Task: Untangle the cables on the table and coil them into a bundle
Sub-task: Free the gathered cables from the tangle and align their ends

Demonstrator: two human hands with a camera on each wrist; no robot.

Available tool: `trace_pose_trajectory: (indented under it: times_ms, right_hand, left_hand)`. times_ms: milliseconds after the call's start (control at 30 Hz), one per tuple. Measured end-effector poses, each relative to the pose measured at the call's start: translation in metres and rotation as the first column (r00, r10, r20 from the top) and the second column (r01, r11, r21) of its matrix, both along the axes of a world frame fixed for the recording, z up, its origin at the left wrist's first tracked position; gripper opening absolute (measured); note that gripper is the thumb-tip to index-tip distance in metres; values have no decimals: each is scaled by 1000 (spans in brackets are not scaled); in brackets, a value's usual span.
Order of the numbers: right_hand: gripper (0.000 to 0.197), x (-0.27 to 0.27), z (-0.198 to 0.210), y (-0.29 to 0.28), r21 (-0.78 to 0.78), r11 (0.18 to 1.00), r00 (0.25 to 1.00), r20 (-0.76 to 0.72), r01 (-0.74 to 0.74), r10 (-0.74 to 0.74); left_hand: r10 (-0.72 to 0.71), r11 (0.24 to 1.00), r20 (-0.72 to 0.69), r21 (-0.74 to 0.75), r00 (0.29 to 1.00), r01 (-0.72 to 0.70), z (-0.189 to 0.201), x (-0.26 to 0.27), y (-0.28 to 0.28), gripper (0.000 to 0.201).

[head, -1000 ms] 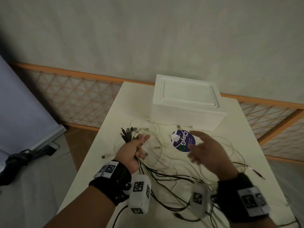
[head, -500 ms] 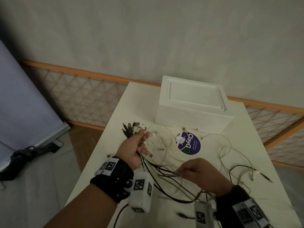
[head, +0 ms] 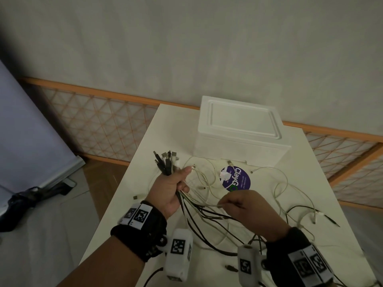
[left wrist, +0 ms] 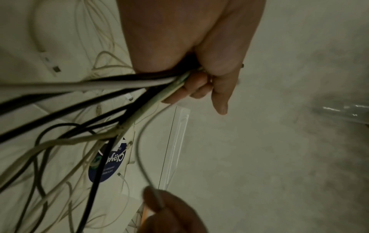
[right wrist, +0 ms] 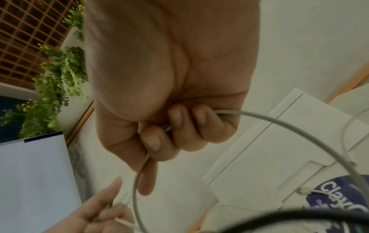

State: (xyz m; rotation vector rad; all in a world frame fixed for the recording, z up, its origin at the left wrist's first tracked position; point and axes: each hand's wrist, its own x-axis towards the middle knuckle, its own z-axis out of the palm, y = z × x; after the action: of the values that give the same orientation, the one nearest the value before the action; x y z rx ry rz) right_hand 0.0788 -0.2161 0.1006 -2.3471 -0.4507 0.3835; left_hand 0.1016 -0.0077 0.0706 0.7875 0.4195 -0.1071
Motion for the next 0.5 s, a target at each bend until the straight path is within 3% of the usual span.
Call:
trace_pose_trajectory:
  times_ms: [133,200,267,367,500]
  right_hand:
    - [16,-1,13,1,63,998,999,26,-24,23]
    - [15,-1,19,1,-37,997,997,48,-66,68]
    - [14,0,23,-2,-132,989,995,63,-70,79]
    - [13,-1,27,0,-231,973,993,107,-22,48]
    - [16,-5,28,38,-389,916,943,258,-99,212]
  left_hand:
    - [-22,982,-1,187,1000,21,-12,-11,7,13]
    - [-26,971,-34,238,999,34,-16,-16,13,28]
    - [-30,977,-54,209,998,40,-14,-21,19,31]
    - [-47,992,25,118,999,44,-5,-30,22,29]
    - [-324,864,33,417,945,282,11,-46,5,17]
